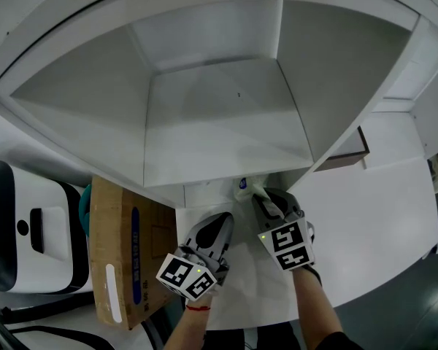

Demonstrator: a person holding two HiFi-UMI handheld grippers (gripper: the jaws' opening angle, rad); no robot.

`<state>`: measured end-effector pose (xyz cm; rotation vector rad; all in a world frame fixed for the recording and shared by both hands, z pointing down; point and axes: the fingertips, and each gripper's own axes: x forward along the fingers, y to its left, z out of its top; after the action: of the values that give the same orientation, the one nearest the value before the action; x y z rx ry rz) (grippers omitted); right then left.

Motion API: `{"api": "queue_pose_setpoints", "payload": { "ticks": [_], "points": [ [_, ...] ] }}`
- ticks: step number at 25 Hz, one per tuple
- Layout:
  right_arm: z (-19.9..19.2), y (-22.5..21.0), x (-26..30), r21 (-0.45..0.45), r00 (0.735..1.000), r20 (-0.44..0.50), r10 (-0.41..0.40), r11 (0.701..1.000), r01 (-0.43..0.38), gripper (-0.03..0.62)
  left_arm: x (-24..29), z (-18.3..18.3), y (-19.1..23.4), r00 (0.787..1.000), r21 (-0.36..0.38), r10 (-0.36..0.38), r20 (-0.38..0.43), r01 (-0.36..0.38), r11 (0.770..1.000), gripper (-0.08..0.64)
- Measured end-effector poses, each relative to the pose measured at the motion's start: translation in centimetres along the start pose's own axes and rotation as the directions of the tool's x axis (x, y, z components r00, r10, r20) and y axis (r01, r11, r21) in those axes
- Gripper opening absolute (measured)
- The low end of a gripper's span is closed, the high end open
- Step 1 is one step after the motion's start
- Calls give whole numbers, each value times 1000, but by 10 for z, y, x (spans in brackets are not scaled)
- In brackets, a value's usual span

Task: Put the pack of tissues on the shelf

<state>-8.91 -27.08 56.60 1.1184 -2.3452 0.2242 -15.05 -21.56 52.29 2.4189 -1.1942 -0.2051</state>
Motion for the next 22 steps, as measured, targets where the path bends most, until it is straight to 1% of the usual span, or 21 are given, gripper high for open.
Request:
{"api": "queue_pose_setpoints", "payload": {
  "ticks": [12,15,18,22],
  "points": [
    [1,-6,14,16,998,-23,-60,998,60,78,-8,9,1,999,-15,4,32,-3,1000,5],
    [0,-7,16,26,997,-36,-65,997,66,100,-10,10,1,999,-20,3,38,-2,1000,5],
    [-1,-6,16,33,998,-38,-57,998,58,129,-11,10,2,999,-21,2,40,-2,1000,5],
    [-1,-4,15,44,999,-35,-41,998,42,152,-11,12,0,999,-23,0,45,1,1000,5]
  ]
}}
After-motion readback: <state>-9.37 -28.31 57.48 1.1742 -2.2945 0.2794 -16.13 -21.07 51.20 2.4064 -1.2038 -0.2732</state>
